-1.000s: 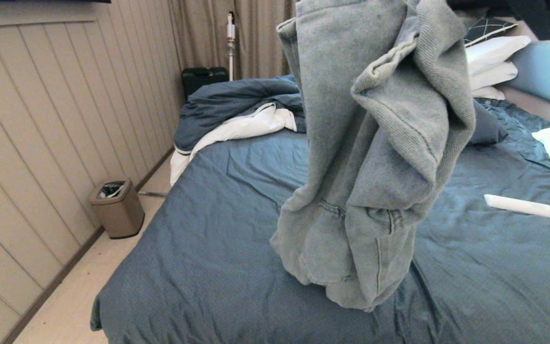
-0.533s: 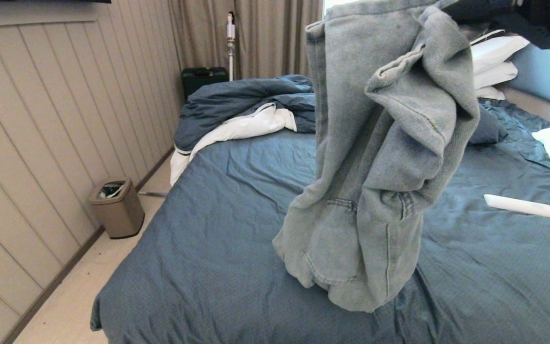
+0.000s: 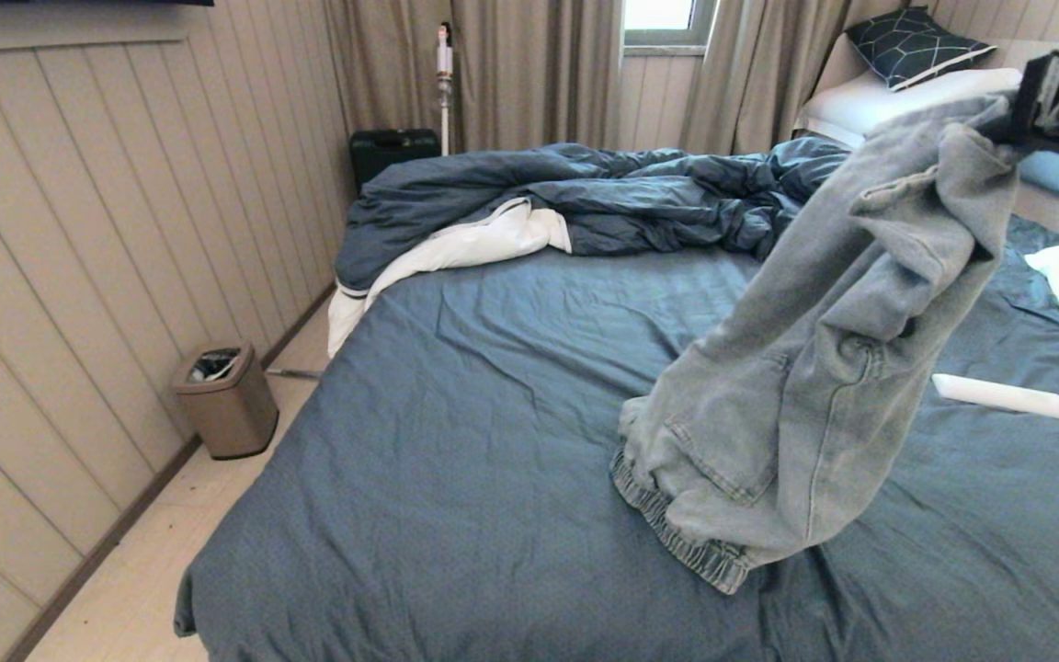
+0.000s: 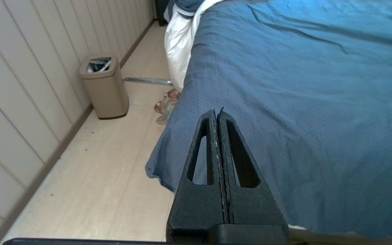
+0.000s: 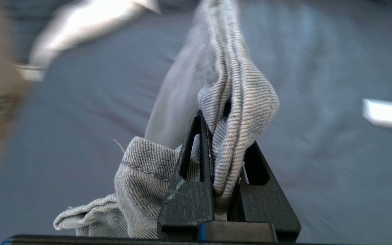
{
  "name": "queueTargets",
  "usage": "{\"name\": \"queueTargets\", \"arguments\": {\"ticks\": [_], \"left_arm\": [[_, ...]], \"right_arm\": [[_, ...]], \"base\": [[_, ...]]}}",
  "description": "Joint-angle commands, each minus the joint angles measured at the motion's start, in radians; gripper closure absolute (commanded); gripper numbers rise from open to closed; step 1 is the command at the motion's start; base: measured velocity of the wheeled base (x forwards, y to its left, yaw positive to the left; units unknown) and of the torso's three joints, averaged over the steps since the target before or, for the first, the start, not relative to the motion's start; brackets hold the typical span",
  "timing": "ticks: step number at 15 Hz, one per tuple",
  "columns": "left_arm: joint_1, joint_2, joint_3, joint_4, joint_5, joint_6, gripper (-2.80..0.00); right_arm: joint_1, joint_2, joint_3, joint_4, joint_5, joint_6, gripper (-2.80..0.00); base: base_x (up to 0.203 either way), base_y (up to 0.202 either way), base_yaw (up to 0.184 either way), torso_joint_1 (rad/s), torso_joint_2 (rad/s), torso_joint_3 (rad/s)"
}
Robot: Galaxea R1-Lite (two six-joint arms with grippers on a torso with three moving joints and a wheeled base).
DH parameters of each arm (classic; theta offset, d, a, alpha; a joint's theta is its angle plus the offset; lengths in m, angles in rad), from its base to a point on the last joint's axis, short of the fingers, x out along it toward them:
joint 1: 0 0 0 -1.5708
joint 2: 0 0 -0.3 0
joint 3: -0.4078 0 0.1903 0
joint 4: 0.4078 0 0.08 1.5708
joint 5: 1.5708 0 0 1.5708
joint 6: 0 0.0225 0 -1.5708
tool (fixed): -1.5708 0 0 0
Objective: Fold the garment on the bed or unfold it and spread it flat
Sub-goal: Unford the blue shorts
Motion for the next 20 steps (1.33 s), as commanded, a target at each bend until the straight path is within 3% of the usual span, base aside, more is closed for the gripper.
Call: {"name": "queueTargets", "arguments": {"ticks": [1, 8, 9, 13, 20], "left_arm": [[0.0, 0.001, -0.001, 0.002, -0.003, 0.009, 0.0], [0.0, 0.0, -0.001, 0.004, -0.005, 0.011, 0.0], [0.0, 0.0, -0.001, 0.002, -0.006, 0.011, 0.0], [0.0, 0.0, 0.002, 0.002, -0.006, 0.012, 0.0], [0.0, 0.0, 0.002, 0.002, -0.006, 0.012, 0.0]], "right_arm": [[-0.107, 0.068, 0.066, -0.039, 0.032, -0.012, 0.0], [-0.278, 0.164, 0.337, -0.326, 0.124, -0.092, 0.0], [-0.297, 0.18, 0.354, -0.342, 0.14, -0.092, -2.8], [-0.364, 0.197, 0.333, -0.354, 0.232, -0.096, -2.8], [-0.5, 0.231, 0.322, -0.354, 0.266, -0.185, -2.8]], "base": [[0.0, 0.0, 0.0, 0.0, 0.0, 0.0], [0.0, 0.0, 0.0, 0.0, 0.0, 0.0], [0.0, 0.0, 0.0, 0.0, 0.0, 0.0], [0.0, 0.0, 0.0, 0.0, 0.0, 0.0], [0.0, 0.0, 0.0, 0.0, 0.0, 0.0]]}}
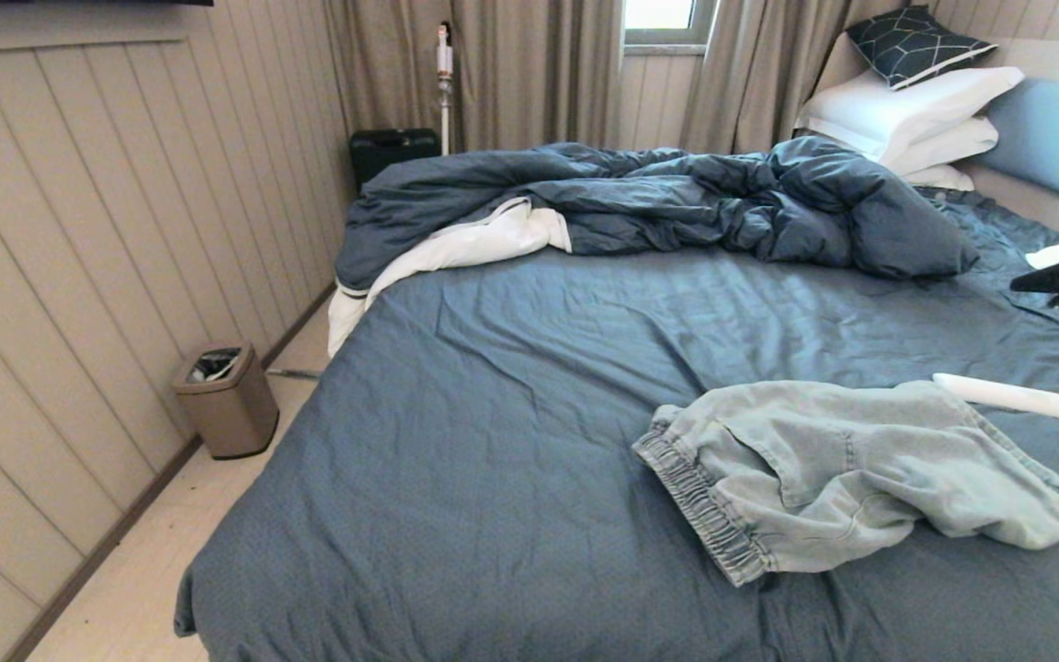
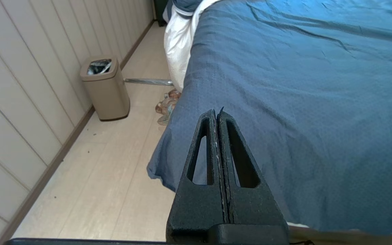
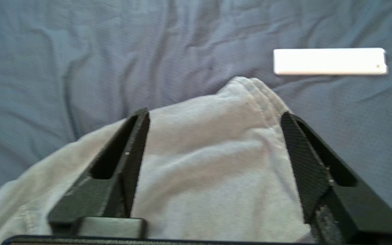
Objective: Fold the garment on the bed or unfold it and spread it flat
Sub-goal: Unford the blue shorts
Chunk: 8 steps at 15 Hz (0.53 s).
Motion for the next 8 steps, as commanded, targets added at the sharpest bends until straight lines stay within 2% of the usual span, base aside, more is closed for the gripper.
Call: {"name": "queueTargets", "arguments": {"ticks": [1, 5, 8], "left_arm": [[0.0, 0.0, 0.0, 0.0, 0.0, -0.001, 0.0], [0.0, 0.0, -0.03, 0.052, 0.012, 0.002, 0.0], [0.0, 0.036, -0.157, 0.155, -0.001, -0.006, 0.0]], "right_arm": [[-0.033, 0.001, 0.013, 0.004, 0.029, -0.001, -2.8], [-0.05, -0.127, 0.105, 0.015, 0.115, 0.006, -2.8], [-0.046, -0.268, 0.196, 0.04, 0.158, 0.006, -2.8]], "base": [[0.0, 0.0, 0.0, 0.0, 0.0, 0.0], [0.0, 0.0, 0.0, 0.0, 0.0, 0.0], [0.0, 0.0, 0.0, 0.0, 0.0, 0.0]]}}
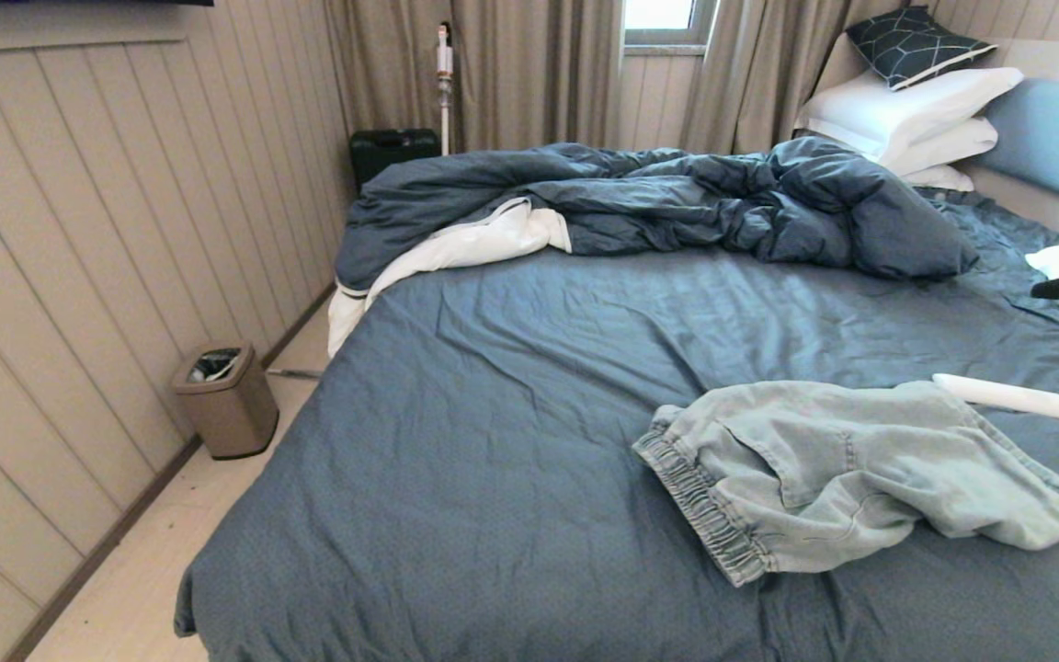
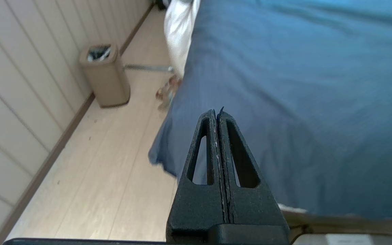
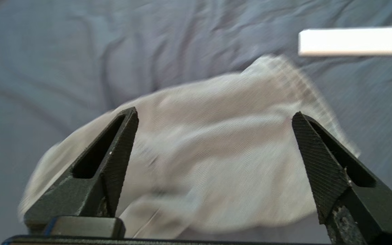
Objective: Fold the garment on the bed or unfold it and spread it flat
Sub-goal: Unford the blue shorts
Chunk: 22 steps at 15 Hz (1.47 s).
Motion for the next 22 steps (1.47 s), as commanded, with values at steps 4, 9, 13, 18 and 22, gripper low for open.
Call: {"name": "queueTargets", "arguments": {"ticks": [4, 9, 13, 18, 22], "left_arm": [[0.0, 0.39, -0.28, 0.071, -0.054, -0.017, 0.0], [-0.024, 0.851, -0.485, 0.042, -0.224, -0.072, 0.0], [-0.256, 1.177, -0.643, 0.031, -0.266, -0.255, 0.0], [-0.581, 1.55, -0.821, -0.032, -0.228, -0.438, 0.0], [-0.724, 1.813, -0.921, -0.218, -0.22, -0.516, 0.0]], "right_arm": [[0.011, -0.377, 0.127, 0.192, 0.123, 0.0, -2.8], [0.069, -0.634, 0.269, 0.385, 0.171, -0.011, 0.0], [0.088, -0.746, 0.373, 0.406, 0.17, -0.006, 0.0], [0.09, -0.767, 0.459, 0.398, 0.168, -0.006, 0.0], [0.092, -0.721, 0.515, 0.393, 0.167, -0.013, 0.0]], "base": [[0.0, 0.0, 0.0, 0.0, 0.0, 0.0], [0.0, 0.0, 0.0, 0.0, 0.0, 0.0], [0.0, 0.0, 0.0, 0.0, 0.0, 0.0], [0.0, 0.0, 0.0, 0.0, 0.0, 0.0], [0.0, 0.0, 0.0, 0.0, 0.0, 0.0]]}}
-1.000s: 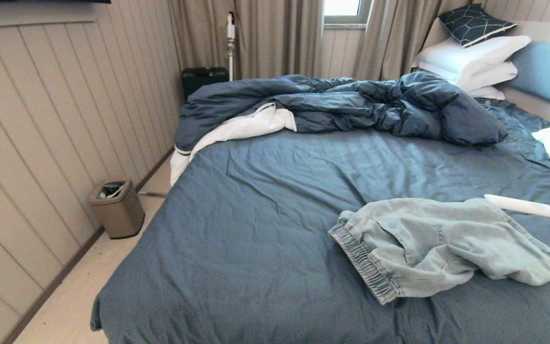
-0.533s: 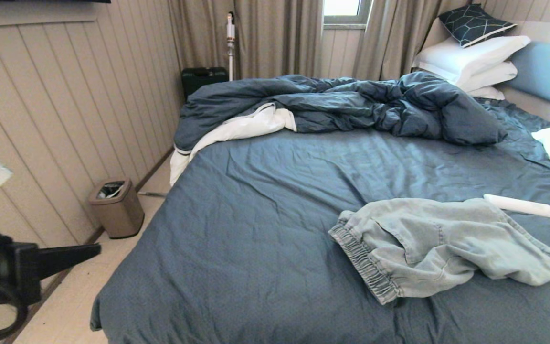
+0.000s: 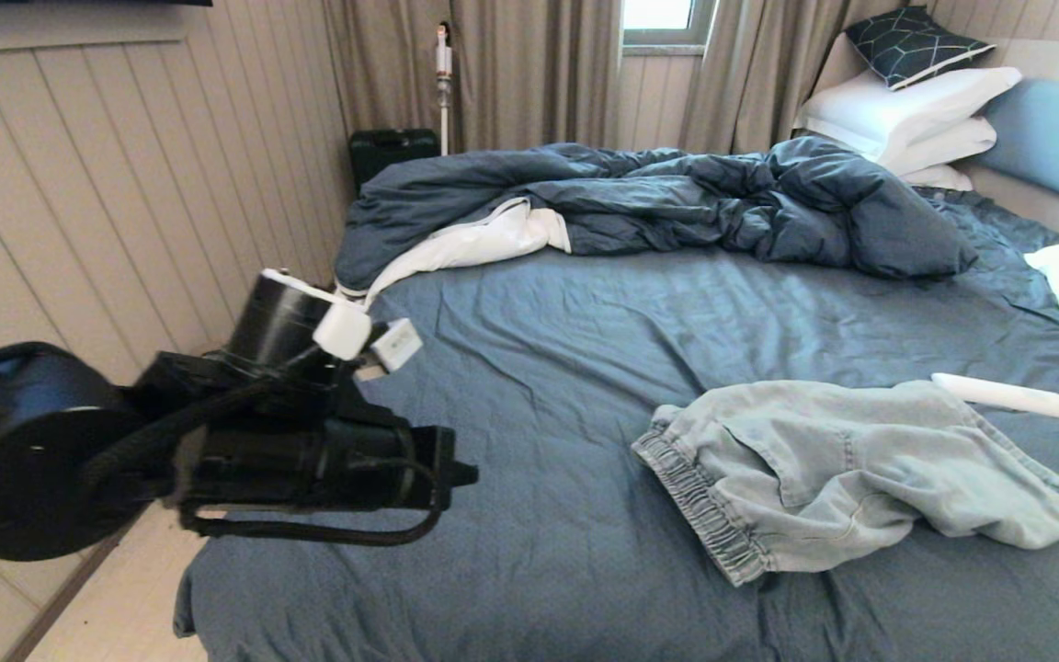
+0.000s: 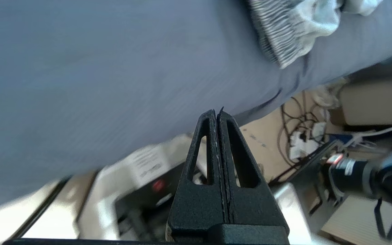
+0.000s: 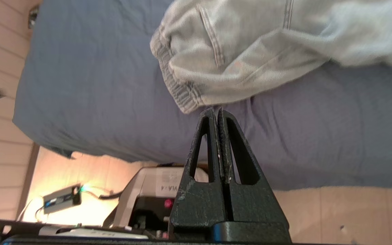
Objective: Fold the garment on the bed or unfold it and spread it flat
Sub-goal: Unford the blue shorts
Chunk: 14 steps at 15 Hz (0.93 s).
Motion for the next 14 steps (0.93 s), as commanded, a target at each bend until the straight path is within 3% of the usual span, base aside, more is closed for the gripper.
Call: {"name": "queueTargets", "arguments": {"ticks": [1, 6, 10, 12, 14], "left_arm": [[-0.059, 0.201, -0.071, -0.061, 0.001, -0.032, 0.0], [-0.158, 0.409, -0.34, -0.093, 0.004, -0.094, 0.0], [-0.229, 0.543, -0.538, -0.034, 0.05, -0.106, 0.0], [-0.241, 0.627, -0.64, 0.048, 0.08, -0.129, 0.0], [-0.239, 0.674, -0.689, 0.124, 0.112, -0.229, 0.0]], "right_arm": [[0.006, 0.052, 0.018, 0.003, 0.005, -0.005, 0.0], [0.165, 0.161, 0.019, 0.003, -0.034, -0.046, 0.0], [0.389, 0.268, -0.005, -0.003, -0.228, -0.049, 0.0], [0.391, 0.272, -0.052, -0.017, -0.241, -0.007, 0.0], [0.378, 0.275, -0.091, -0.019, -0.242, 0.038, 0.0]], "base": [[0.0, 0.0, 0.0, 0.0, 0.0, 0.0], [0.0, 0.0, 0.0, 0.0, 0.0, 0.0], [0.0, 0.0, 0.0, 0.0, 0.0, 0.0], [0.0, 0.0, 0.0, 0.0, 0.0, 0.0], [0.0, 0.0, 0.0, 0.0, 0.0, 0.0]]}}
